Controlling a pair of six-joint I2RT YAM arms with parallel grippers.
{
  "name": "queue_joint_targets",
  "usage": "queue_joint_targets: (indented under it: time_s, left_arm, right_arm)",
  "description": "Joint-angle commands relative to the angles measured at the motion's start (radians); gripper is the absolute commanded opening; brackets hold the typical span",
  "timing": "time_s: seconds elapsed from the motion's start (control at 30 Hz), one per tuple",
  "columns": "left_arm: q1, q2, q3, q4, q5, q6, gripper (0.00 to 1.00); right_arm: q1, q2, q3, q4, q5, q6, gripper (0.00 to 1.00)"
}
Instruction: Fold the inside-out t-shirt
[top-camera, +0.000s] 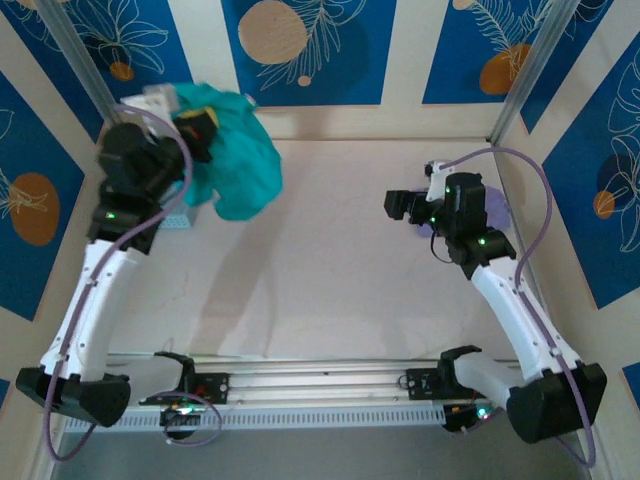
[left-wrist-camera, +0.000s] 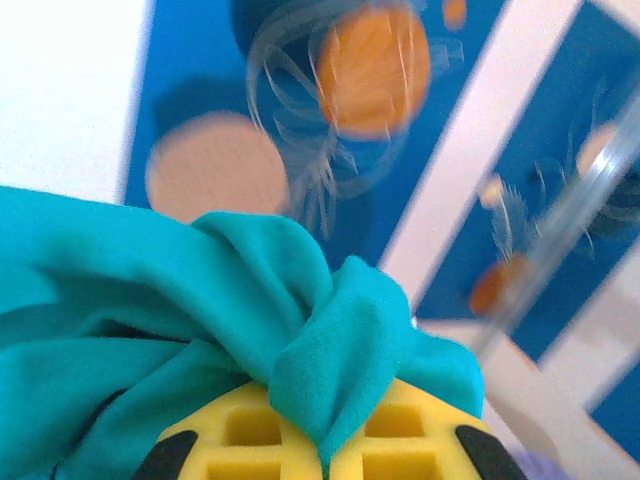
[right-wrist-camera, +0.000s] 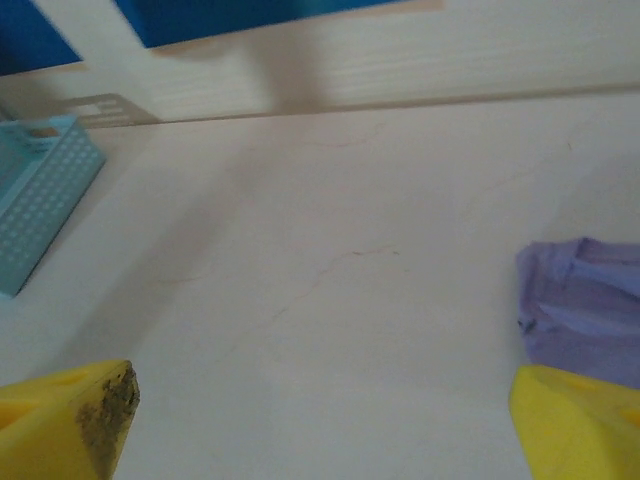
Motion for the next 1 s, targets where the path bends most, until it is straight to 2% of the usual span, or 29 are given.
queue_joint_targets:
  time_s: [0.0, 0.1, 0.17, 0.23, 0.43, 0.67, 0.83, 0.97]
  left_arm:
    - [-0.093, 0.003, -0.17, 0.13, -0.034, -0.064, 0.0]
    - [-0.162, 0.051, -0.299, 0.188, -0.053, -0.106, 0.0]
    - [-0.209, 0.103, -0.357, 0.229, -0.028, -0.129, 0.0]
    - [-0.259, 0.168, -0.38, 0.235, 0.006, -0.133, 0.06]
    - [-0.292, 0.236, -0.433, 0.258, 0.024, -0.145, 0.08]
    - [-0.292, 0.245, -0.453, 0.27, 0.026, -0.136, 0.07]
    - [-0.293, 0.247, -0.459, 0.267, 0.02, -0.129, 0.07]
    - [-0.293, 0.256, -0.461, 0.268, 0.024, -0.133, 0.07]
  right_arm:
    - [-0.066, 0.135, 0.026, -0.046, -0.121, 0.074, 0.94]
    - [-0.083, 0.308, 0.079, -0.021, -0.189, 0.088, 0.92]
    - [-0.084, 0.436, 0.13, -0.019, -0.218, 0.087, 0.9]
    - [-0.084, 0.572, 0.211, -0.052, -0.228, 0.074, 0.87]
    - [-0.135, 0.86, 0.403, -0.176, -0.198, 0.023, 0.82]
    - [-0.197, 0.984, 0.523, -0.304, -0.055, -0.039, 0.81]
    - [-0.254, 1.005, 0.545, -0.322, -0.001, -0.054, 0.79]
    - [-0.268, 1.015, 0.576, -0.323, -0.007, -0.059, 0.79]
